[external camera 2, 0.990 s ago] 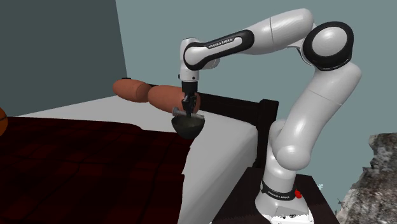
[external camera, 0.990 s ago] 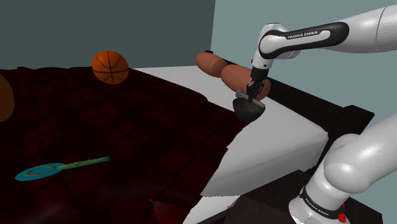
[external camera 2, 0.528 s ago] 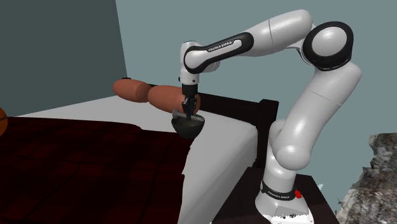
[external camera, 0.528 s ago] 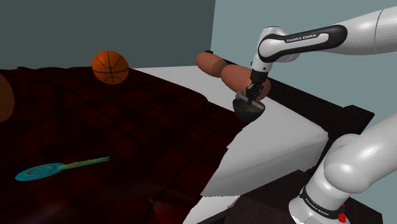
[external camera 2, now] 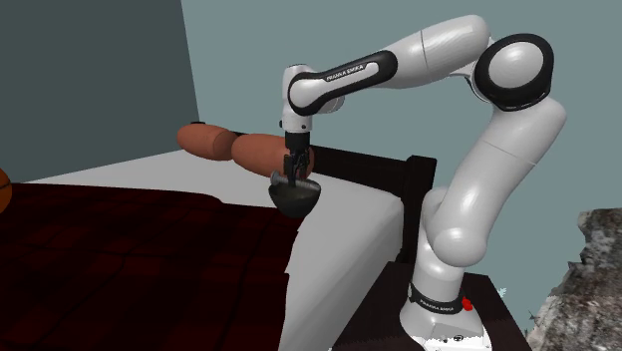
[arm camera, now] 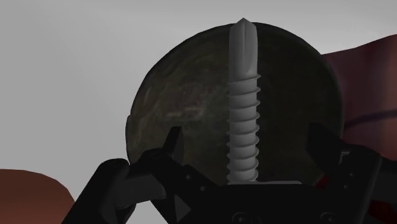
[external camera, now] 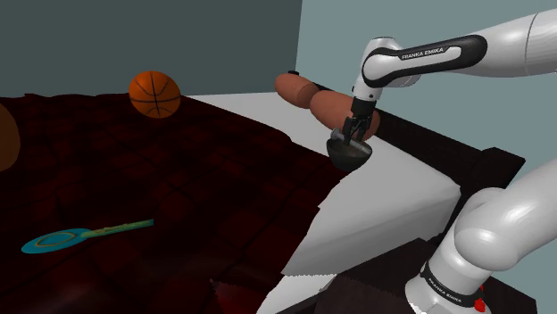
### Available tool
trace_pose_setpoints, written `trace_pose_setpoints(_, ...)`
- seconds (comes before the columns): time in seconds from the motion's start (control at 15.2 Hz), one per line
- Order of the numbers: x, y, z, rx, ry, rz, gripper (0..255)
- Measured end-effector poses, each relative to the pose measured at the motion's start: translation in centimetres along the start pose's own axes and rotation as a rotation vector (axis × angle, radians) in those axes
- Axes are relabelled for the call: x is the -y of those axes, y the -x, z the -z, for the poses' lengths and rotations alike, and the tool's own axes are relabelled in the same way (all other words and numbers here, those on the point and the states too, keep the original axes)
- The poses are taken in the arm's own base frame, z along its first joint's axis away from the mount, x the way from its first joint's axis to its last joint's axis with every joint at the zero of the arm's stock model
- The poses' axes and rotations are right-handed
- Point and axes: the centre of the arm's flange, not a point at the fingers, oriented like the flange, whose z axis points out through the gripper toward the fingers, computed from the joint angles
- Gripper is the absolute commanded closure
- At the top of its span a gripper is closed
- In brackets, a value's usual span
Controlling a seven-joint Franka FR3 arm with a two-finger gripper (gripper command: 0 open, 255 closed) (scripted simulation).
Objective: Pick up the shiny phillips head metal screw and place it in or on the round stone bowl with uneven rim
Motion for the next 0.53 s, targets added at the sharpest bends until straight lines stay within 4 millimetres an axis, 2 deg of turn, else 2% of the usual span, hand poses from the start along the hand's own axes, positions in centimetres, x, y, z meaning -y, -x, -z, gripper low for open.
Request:
trace_pose_setpoints(0.26, 0.0, 0.0, 3.9, -0.001, 0.000, 0.000, 0)
trace_pose_setpoints(0.53, 0.0, 0.0, 4.9, 0.000, 0.000, 0.000, 0)
